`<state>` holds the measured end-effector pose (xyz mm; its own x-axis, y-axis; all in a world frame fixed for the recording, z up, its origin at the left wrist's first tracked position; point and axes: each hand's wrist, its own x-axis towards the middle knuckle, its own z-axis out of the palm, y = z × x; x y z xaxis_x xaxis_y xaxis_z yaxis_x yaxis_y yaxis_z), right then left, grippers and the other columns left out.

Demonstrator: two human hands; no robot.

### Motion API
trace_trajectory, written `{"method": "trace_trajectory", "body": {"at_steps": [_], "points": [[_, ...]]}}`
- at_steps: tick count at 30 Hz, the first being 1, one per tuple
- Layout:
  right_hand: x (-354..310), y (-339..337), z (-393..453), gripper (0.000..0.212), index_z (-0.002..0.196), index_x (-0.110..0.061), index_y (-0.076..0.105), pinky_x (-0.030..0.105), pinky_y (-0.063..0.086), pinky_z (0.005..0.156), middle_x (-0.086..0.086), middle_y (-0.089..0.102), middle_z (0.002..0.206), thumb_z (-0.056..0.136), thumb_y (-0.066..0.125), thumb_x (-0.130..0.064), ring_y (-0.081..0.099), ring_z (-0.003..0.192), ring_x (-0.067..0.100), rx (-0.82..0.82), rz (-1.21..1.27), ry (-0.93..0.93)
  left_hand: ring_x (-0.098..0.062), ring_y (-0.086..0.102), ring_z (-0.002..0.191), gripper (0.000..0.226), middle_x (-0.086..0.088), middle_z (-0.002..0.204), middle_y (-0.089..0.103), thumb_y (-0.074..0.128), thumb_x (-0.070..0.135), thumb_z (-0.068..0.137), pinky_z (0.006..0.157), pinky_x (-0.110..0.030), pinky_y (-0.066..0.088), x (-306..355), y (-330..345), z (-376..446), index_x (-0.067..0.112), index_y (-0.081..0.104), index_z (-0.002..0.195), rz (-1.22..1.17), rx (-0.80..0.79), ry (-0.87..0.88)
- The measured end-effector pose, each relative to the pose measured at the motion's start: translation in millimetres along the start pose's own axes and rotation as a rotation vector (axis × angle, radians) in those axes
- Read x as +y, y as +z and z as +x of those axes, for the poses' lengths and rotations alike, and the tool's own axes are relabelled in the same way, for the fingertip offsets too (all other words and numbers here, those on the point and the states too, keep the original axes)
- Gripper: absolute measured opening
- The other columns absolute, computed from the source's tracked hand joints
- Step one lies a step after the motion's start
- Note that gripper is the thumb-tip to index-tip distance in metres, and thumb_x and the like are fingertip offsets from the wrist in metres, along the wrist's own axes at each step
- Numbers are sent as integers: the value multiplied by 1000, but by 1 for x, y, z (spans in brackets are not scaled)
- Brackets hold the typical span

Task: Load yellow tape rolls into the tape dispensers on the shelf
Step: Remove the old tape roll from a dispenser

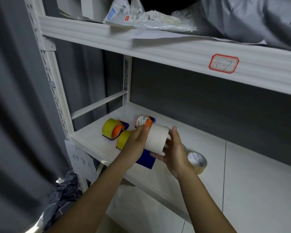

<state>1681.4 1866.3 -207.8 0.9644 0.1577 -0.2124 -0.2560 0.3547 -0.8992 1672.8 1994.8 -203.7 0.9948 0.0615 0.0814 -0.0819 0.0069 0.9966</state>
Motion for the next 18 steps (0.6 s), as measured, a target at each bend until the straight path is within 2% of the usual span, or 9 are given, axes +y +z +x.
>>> {"method": "trace_trajectory", "body": {"at_steps": [3,5,7,9,13,15,18], "points": [[-5,-5,0,63,110,-25,66,55,52,86,9,70,111,76,47,-74,65,105,27,-141,53,189,-1,57,94,26,11,104,57,36,38,98,67,-8,48,-10,0,-7,34,51,118,153,-78,139],[-8,-3,2,68,108,-24,69,52,53,87,9,71,110,68,54,-77,67,102,26,-173,55,270,-3,58,96,30,9,106,57,37,35,98,69,-9,49,-14,2,-10,28,51,124,171,-98,170],[-3,3,6,65,104,-24,70,41,58,74,4,74,98,62,61,-74,71,88,20,-103,10,281,-7,60,95,28,4,107,60,39,41,96,64,-12,50,-15,4,-10,30,56,116,122,-48,131],[9,11,10,57,108,-26,65,30,55,58,-2,74,87,69,61,-68,71,77,14,-6,-29,247,-6,60,89,24,5,101,62,38,48,94,62,-14,48,-17,6,-8,36,57,103,117,16,68],[28,22,15,52,119,-25,55,30,53,60,3,68,106,81,52,-61,65,93,19,101,-24,169,-2,61,79,26,12,85,62,35,47,96,58,-16,45,-23,8,-3,40,57,84,148,118,57],[32,25,16,45,114,-28,55,32,54,60,4,66,110,83,51,-59,64,95,20,131,-47,117,-3,62,80,26,13,85,63,35,45,96,58,-14,46,-27,5,-1,40,57,84,123,159,63],[31,31,16,28,100,-32,52,28,54,50,0,65,101,86,50,-56,64,86,17,168,-90,33,-3,62,80,25,12,86,63,36,43,97,55,-10,46,-29,2,0,40,57,85,116,190,67]]}}
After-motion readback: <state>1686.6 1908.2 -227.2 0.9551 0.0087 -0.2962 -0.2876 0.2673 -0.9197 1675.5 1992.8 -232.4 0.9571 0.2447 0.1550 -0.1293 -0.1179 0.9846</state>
